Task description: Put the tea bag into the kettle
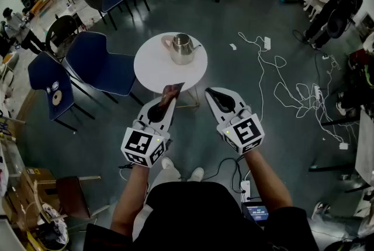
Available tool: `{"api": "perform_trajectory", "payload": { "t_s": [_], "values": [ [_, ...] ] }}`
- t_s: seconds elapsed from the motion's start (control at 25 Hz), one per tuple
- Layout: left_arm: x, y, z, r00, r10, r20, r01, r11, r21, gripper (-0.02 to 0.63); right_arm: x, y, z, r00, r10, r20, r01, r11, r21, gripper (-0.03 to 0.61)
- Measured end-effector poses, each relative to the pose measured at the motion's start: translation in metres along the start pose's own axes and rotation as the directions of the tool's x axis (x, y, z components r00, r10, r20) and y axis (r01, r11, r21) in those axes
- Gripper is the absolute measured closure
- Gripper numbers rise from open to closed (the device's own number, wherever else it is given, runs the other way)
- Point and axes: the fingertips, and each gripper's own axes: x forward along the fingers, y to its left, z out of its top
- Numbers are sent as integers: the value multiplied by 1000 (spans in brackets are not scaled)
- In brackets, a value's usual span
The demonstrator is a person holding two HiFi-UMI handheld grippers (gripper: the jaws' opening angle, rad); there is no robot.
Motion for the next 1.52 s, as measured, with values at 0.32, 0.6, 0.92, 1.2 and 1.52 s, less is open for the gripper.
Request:
{"api": "perform_trajectory", "payload": {
  "t_s": [0.32,0.6,0.92,1.2,1.52],
  "values": [
    [-14,-20,-9,1000,8,-8,-8,1000,4,598,-20,14,-4,999,12,33,-14,999,32,560],
    [-14,-34,6,1000,11,15,-12,999,34,598,-26,9,-9,999,15,37,-16,999,49,560],
    [3,-21,12,1000,-2,27,1,999,33,598,-13,-8,-14,1000,-2,29,0,998,57,560],
    [21,8,17,999,-11,31,10,1000,26,598,16,-25,-12,1000,-16,22,15,998,59,560],
    [49,47,19,1000,-16,27,15,1000,16,598,60,-46,-14,1000,-16,9,16,998,61,560]
  ]
}}
